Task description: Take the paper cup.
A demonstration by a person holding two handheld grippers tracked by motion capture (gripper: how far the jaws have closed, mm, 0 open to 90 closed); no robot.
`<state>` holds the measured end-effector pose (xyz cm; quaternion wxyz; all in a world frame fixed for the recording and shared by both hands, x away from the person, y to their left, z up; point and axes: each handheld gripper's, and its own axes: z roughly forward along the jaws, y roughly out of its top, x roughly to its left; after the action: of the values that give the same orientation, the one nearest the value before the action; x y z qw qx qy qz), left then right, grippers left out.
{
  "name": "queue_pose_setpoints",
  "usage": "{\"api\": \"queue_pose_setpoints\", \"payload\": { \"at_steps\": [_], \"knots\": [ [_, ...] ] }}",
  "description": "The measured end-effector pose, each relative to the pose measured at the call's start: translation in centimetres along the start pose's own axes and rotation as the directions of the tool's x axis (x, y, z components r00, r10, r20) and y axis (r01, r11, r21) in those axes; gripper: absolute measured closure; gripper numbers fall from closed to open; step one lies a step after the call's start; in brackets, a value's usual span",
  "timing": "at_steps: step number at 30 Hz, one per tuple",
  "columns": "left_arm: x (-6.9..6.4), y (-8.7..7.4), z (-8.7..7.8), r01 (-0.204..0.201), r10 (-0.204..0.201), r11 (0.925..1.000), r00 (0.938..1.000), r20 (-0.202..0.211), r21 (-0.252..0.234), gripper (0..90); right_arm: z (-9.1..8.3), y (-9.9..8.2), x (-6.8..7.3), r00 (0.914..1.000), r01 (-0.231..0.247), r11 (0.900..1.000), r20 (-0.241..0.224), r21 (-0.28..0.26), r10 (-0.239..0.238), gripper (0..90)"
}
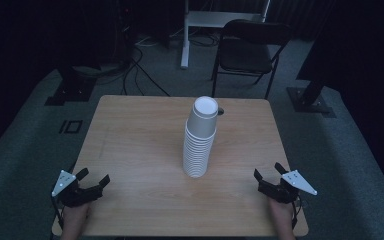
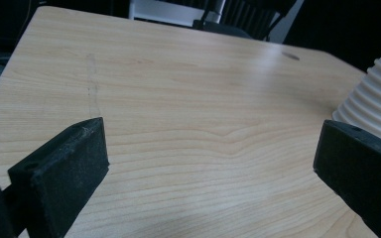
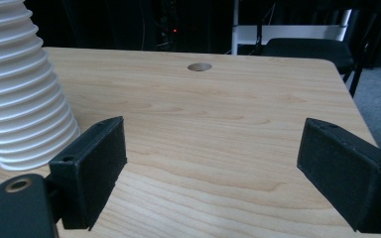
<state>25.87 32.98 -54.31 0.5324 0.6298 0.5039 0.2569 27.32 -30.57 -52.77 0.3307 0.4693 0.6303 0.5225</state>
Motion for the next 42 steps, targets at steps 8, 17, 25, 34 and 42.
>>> {"api": "queue_pose_setpoints", "payload": {
  "at_steps": [8,17,25,34,42],
  "knots": [
    [-0.7,0.1,1.1,-0.029,0.025,0.9978,0.9976,0.065,0.060,0.6,0.0,-0.1,-0.1,0.9999,-0.004,0.9999,-0.011,0.016,0.005,11.4],
    [-1.9,1.1,2.2,-0.063,0.051,0.9944,0.9881,0.145,0.085,0.6,0.0,-0.1,-0.1,0.9999,-0.002,0.9997,-0.016,0.023,0.002,11.4],
    [-3.2,2.3,3.4,-0.096,0.074,0.9909,0.9737,0.216,0.095,0.6,0.1,-0.1,0.0,0.9996,0.004,0.9995,-0.026,0.032,-0.004,11.4],
    [-5.3,4.1,4.7,-0.146,0.119,0.9863,0.9529,0.279,0.078,0.6,0.2,-0.1,0.0,0.9994,0.005,0.9994,-0.034,0.033,-0.004,11.4],
    [-6.9,5.0,6.0,-0.177,0.142,0.9810,0.9351,0.325,0.080,0.7,0.2,-0.1,0.1,0.9988,0.009,0.9993,-0.050,0.036,-0.007,11.4]
  ]
}}
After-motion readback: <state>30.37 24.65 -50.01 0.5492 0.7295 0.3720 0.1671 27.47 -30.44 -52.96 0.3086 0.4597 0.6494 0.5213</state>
